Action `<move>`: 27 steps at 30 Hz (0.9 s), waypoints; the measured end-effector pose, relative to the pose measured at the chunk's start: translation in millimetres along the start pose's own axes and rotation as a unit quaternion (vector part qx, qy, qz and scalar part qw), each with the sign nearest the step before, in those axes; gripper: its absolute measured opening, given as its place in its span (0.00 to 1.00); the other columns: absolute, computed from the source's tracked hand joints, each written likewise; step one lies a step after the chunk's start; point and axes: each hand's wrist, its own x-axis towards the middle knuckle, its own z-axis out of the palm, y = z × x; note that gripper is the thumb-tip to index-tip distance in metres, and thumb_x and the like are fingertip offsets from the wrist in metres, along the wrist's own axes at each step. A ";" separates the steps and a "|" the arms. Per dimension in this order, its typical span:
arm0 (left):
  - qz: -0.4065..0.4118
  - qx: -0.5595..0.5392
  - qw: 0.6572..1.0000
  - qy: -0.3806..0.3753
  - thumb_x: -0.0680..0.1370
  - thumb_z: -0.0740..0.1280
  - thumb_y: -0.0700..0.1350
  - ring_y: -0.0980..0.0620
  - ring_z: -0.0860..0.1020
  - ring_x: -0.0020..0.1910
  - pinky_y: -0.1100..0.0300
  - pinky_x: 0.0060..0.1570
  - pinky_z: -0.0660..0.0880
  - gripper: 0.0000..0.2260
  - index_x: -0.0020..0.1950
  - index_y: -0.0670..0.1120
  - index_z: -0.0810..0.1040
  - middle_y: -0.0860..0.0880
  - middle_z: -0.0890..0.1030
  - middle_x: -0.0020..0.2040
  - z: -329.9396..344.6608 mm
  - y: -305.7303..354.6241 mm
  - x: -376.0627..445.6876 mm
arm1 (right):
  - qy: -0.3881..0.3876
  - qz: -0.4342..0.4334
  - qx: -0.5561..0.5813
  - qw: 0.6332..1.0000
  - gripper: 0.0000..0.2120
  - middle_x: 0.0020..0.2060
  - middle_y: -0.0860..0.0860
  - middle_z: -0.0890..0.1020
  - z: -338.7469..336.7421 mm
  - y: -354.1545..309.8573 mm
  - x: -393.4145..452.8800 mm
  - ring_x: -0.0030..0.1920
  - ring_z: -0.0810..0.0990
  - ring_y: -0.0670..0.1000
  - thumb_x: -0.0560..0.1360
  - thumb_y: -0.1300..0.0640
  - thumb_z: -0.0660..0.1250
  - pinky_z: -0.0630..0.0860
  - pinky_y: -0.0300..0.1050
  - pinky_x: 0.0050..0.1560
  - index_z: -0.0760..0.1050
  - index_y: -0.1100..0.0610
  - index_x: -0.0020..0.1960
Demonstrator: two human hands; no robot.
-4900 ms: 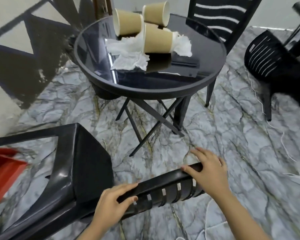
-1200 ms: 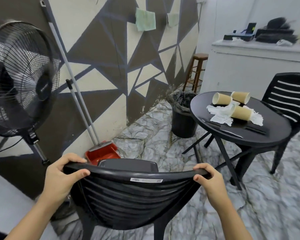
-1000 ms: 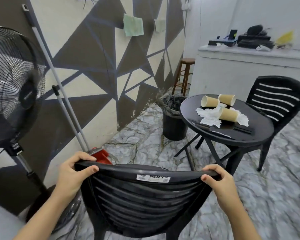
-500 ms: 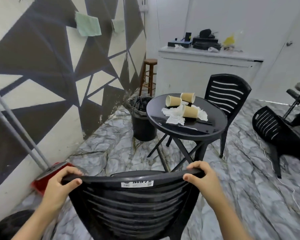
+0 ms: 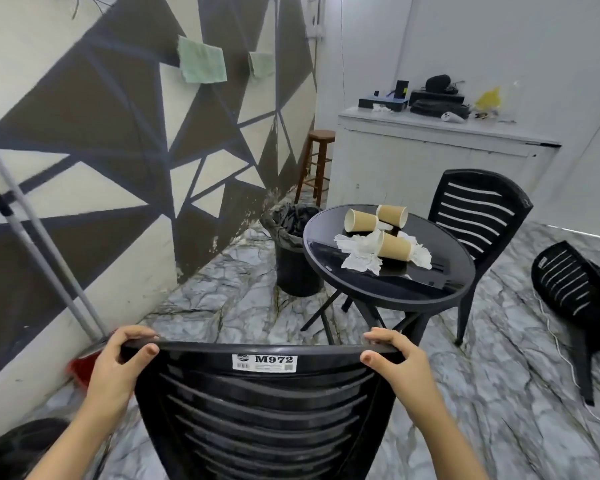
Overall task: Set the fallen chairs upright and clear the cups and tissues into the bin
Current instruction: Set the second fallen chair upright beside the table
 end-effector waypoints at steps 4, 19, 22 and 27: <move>0.005 -0.015 1.000 -0.016 0.59 0.72 0.66 0.49 0.76 0.51 0.64 0.52 0.73 0.25 0.46 0.51 0.77 0.47 0.80 0.50 1.5 4.2 12.1 | 0.005 0.004 0.019 1.000 0.29 0.46 0.44 0.82 -2.2 5.6 3.3 0.51 0.80 0.48 0.46 0.33 0.75 0.76 0.52 0.56 0.80 0.43 0.45; 0.054 -0.045 0.985 -0.155 0.58 0.68 0.56 0.65 0.74 0.34 0.76 0.36 0.69 0.10 0.36 0.56 0.79 0.61 0.80 0.34 7.4 0.8 130.4 | 0.210 0.013 0.105 0.972 0.30 0.34 0.47 0.83 65.5 -4.1 -15.5 0.35 0.80 0.43 0.43 0.34 0.78 0.75 0.32 0.36 0.81 0.52 0.36; 0.058 -0.063 0.976 -0.199 0.58 0.68 0.56 0.64 0.74 0.36 0.75 0.39 0.69 0.10 0.36 0.55 0.79 0.60 0.80 0.35 16.6 -2.0 158.8 | 0.265 0.023 0.133 0.955 0.36 0.33 0.44 0.83 77.6 -4.4 -18.8 0.34 0.80 0.41 0.34 0.31 0.76 0.75 0.30 0.34 0.81 0.53 0.34; 0.044 -0.102 0.959 -0.262 0.65 0.72 0.48 0.64 0.76 0.37 0.74 0.39 0.72 0.03 0.37 0.55 0.81 0.59 0.81 0.36 47.5 -7.2 187.2 | 0.344 0.021 0.135 0.929 0.30 0.31 0.48 0.83 84.3 -10.8 -21.7 0.32 0.79 0.41 0.39 0.37 0.81 0.76 0.31 0.32 0.82 0.53 0.35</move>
